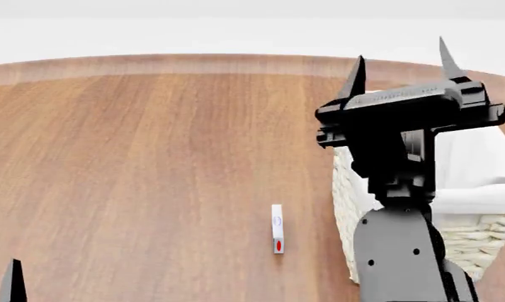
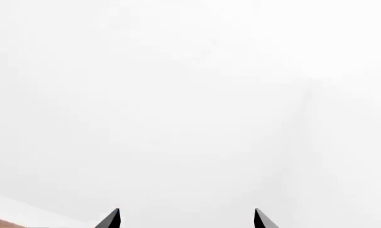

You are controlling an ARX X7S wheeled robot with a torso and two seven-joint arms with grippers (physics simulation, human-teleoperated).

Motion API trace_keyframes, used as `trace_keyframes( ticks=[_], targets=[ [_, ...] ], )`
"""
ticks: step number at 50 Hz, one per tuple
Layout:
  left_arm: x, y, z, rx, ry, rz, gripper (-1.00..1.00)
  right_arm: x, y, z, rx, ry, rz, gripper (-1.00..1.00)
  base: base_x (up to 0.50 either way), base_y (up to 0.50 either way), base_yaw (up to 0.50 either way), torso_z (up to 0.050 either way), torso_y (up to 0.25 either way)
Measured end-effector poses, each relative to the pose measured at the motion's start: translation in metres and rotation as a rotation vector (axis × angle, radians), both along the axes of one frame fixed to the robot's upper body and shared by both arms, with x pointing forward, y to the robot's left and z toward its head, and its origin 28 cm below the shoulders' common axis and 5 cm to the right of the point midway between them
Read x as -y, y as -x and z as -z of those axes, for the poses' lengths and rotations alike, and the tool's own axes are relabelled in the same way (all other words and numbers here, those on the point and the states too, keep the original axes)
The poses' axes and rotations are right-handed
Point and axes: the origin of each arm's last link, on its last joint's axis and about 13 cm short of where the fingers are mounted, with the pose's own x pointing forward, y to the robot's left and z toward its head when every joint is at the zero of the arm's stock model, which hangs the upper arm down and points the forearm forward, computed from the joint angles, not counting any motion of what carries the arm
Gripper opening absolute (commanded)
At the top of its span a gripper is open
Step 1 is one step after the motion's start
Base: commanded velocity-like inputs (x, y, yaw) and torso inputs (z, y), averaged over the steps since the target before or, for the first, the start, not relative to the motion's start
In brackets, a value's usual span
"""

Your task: Pick up the tomato sauce, and put it in the basket.

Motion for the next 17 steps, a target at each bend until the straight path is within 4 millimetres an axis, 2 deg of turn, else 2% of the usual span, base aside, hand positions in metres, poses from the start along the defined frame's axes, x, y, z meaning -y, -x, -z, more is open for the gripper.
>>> trace_keyframes(
  ticks=[7, 17],
  targets=[
    [0.001, 0.001, 0.002, -0.006, -0.008, 0.002, 1.0, -0.019, 0.048, 0.01, 0.15, 0.066, -0.032, 1.0, 0.0, 0.0, 0.0, 0.0, 0.0],
    [0.004, 0.003, 0.003, -0.008, -0.014, 0.011, 1.0, -0.039, 0.116, -0.002, 0.338, 0.113, -0.091, 1.0, 0.0, 0.0, 0.0, 0.0, 0.0]
  ],
)
